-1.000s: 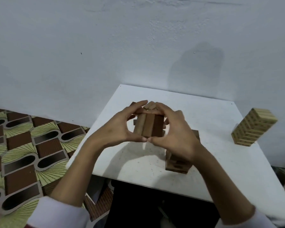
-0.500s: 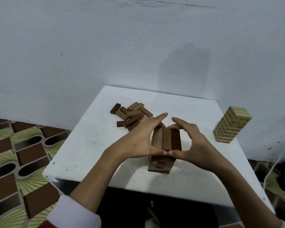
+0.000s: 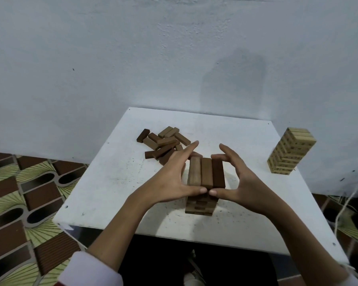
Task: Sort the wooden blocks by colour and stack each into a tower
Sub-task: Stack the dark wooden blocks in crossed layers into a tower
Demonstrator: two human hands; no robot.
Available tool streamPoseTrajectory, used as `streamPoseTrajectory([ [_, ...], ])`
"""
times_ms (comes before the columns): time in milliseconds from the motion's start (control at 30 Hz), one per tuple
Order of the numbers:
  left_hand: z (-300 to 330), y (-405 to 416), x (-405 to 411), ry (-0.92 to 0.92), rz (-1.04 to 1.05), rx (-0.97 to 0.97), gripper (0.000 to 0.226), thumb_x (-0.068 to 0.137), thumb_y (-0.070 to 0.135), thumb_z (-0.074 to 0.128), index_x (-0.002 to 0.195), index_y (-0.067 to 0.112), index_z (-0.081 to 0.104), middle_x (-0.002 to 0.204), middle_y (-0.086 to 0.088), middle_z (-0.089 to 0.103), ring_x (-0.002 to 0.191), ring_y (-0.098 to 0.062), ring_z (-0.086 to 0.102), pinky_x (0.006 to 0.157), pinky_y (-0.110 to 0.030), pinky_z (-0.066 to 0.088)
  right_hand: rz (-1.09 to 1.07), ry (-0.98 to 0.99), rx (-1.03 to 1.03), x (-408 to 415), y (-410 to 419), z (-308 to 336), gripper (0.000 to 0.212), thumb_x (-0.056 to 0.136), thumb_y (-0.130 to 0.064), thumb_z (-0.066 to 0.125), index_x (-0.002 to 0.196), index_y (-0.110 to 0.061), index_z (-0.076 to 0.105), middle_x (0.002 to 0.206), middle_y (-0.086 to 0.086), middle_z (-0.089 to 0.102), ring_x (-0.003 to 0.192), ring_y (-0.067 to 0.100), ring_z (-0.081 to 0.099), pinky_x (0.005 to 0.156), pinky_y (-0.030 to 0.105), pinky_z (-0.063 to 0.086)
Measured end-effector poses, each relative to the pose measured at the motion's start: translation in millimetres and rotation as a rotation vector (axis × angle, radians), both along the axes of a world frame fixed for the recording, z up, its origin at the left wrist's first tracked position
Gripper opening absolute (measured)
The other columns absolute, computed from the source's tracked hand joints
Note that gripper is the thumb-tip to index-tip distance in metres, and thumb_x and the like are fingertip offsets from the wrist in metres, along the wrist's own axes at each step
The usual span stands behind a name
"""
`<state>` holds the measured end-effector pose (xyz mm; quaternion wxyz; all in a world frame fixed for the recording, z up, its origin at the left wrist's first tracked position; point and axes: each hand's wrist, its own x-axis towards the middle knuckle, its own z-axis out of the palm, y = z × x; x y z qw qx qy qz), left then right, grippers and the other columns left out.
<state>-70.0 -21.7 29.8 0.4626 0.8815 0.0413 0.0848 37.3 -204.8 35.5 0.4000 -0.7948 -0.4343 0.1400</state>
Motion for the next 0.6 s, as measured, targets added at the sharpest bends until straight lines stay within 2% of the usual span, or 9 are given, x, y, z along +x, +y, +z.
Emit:
streamPoseTrajectory([
  [167, -1.8, -0.2, 3.0, 0.006, 0.009, -0.033, 0.105, 0.061, 0.053, 0.074, 0.146, 0.042, 0.015, 0.135, 0.008, 0.042, 0.127, 0.003, 0.035, 0.106, -0.014, 0.026, -0.005, 0.026, 0.001, 3.2, 1.0, -1.4, 0.095, 0.07, -0.031, 0.079, 0.14, -0.041, 0.016, 0.132, -0.025, 0.041, 0.128, -0.005, 0.031, 0.093, -0.003, 0.023],
  [367, -6.0, 1.7, 8.3, -0.011, -0.013, -0.122, 0.104, 0.061, 0.048, 0.075, 0.147, 0.039, 0.018, 0.139, 0.003, 0.043, 0.133, -0.006, 0.035, 0.115, -0.031, 0.026, -0.004, 0.066, 0.006, 5.0, 2.7, -0.4, 0.094, 0.071, -0.026, 0.079, 0.142, -0.037, 0.019, 0.126, -0.03, 0.04, 0.128, -0.003, 0.033, 0.092, -0.004, 0.024],
  [600, -6.5, 1.9, 9.2, -0.032, -0.008, -0.184, 0.106, 0.06, 0.045, 0.078, 0.147, 0.04, 0.018, 0.144, 0.002, 0.039, 0.135, -0.005, 0.033, 0.116, -0.03, 0.026, -0.001, 0.09, 0.015, 4.0, 3.5, 1.2, 0.09, 0.072, -0.025, 0.078, 0.142, -0.034, 0.021, 0.126, -0.024, 0.043, 0.126, -0.002, 0.036, 0.089, -0.006, 0.025],
])
